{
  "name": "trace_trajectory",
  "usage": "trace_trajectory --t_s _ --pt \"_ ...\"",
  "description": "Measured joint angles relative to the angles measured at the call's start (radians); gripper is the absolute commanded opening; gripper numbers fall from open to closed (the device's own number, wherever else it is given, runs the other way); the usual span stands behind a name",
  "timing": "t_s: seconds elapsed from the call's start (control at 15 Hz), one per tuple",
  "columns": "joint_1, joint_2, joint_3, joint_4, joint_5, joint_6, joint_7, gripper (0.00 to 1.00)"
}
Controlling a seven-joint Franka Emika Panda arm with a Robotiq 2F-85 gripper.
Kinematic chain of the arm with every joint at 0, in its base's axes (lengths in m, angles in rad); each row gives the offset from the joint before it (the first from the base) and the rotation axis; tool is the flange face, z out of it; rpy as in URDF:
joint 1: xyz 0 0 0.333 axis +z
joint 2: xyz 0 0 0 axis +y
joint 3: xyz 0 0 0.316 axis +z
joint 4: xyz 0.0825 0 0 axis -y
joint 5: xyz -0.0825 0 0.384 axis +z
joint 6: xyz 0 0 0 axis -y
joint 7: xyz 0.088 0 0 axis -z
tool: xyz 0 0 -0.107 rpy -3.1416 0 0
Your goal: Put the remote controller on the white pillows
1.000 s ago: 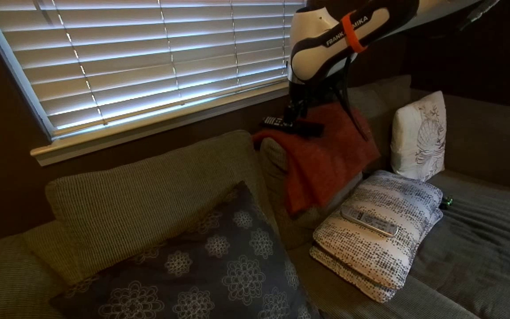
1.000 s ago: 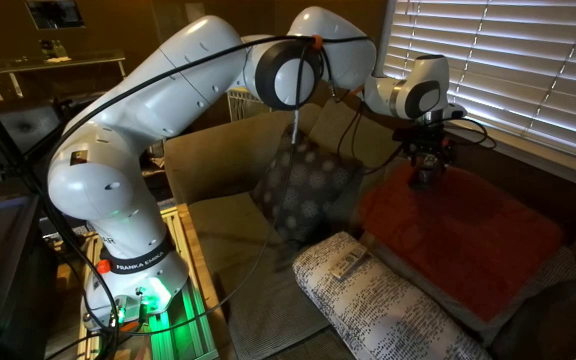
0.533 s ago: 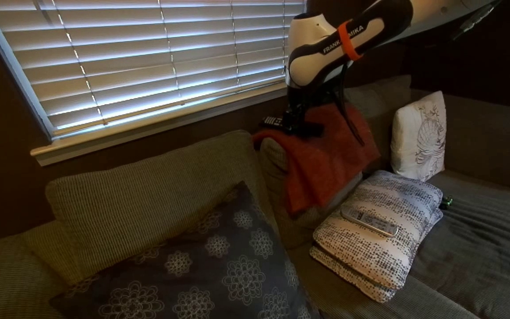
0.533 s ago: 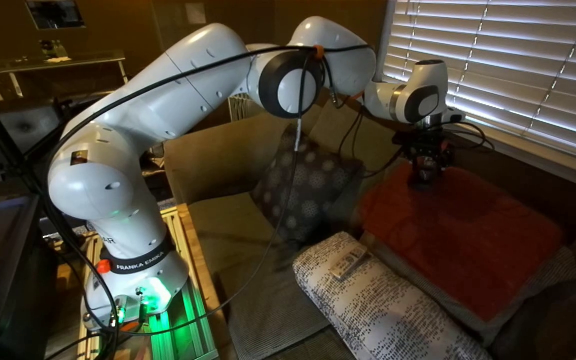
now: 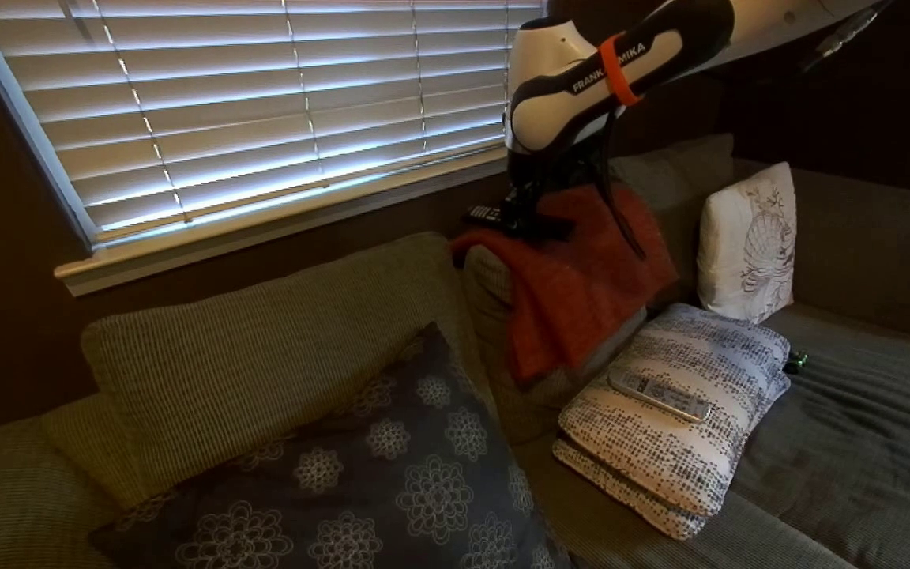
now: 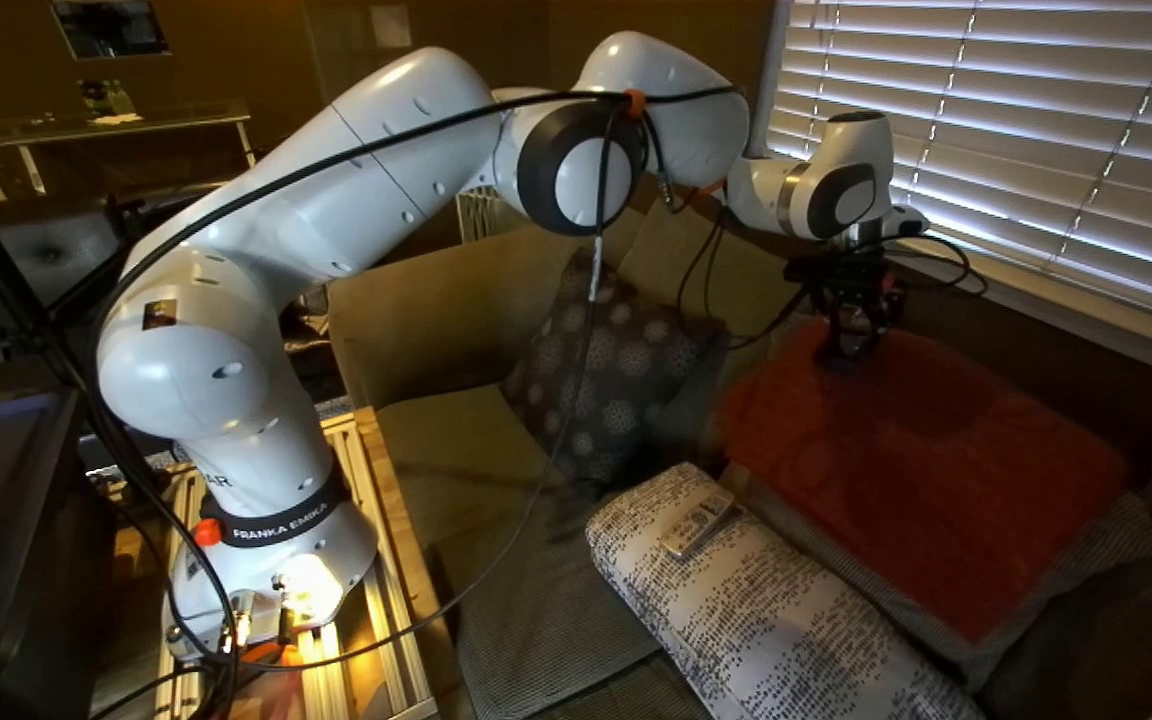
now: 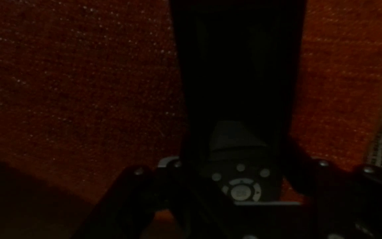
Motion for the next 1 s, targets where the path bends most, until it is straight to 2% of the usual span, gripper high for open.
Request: trace_trajectory --t_s 0.4,0.73,0.8,1.0 --pt "-0.005 -0.063 0.013 -0.010 0.031 0.000 0.000 0.40" --pt "-0.020 -0.151 0.021 -0.072 0.059 -0.028 -0.001 0.40" --pt "-0.020 -0.158 0.021 -0.086 0.059 -0.037 -0.001 0.90" --pt "-0.019 -0.162 0.025 -0.116 0.060 -0.046 -0.001 0.99"
